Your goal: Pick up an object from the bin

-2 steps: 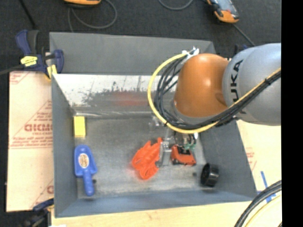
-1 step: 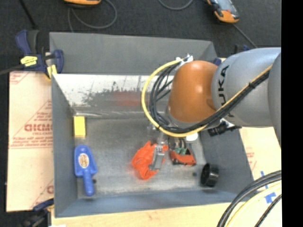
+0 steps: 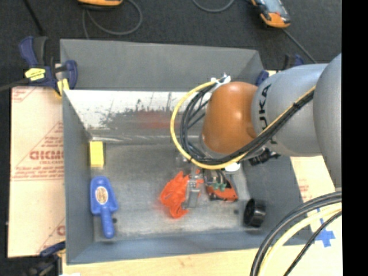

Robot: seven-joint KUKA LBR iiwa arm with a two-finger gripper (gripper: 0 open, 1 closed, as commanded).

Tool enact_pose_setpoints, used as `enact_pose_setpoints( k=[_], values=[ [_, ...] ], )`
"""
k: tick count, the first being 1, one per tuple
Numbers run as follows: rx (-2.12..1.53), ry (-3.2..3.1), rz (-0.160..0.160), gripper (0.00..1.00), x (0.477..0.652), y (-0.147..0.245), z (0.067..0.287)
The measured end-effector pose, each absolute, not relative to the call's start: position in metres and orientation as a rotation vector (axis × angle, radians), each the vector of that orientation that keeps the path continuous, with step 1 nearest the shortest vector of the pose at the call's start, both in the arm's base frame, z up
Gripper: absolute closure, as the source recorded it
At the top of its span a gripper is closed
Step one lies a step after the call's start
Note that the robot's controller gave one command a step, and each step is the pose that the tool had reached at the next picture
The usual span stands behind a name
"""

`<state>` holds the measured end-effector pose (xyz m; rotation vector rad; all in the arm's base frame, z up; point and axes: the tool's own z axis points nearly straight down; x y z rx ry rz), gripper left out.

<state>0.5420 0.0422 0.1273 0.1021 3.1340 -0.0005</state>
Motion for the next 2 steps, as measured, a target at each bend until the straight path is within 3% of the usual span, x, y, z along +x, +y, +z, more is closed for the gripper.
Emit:
enact_pose_setpoints(
  k=[1,2],
  values=[
    [0.426,3.111,0.004,1.00,0.5429,0.0258,0.0739],
    [0.426,3.111,0.004,1.00,0.5429,0.0258,0.0739]
  ],
)
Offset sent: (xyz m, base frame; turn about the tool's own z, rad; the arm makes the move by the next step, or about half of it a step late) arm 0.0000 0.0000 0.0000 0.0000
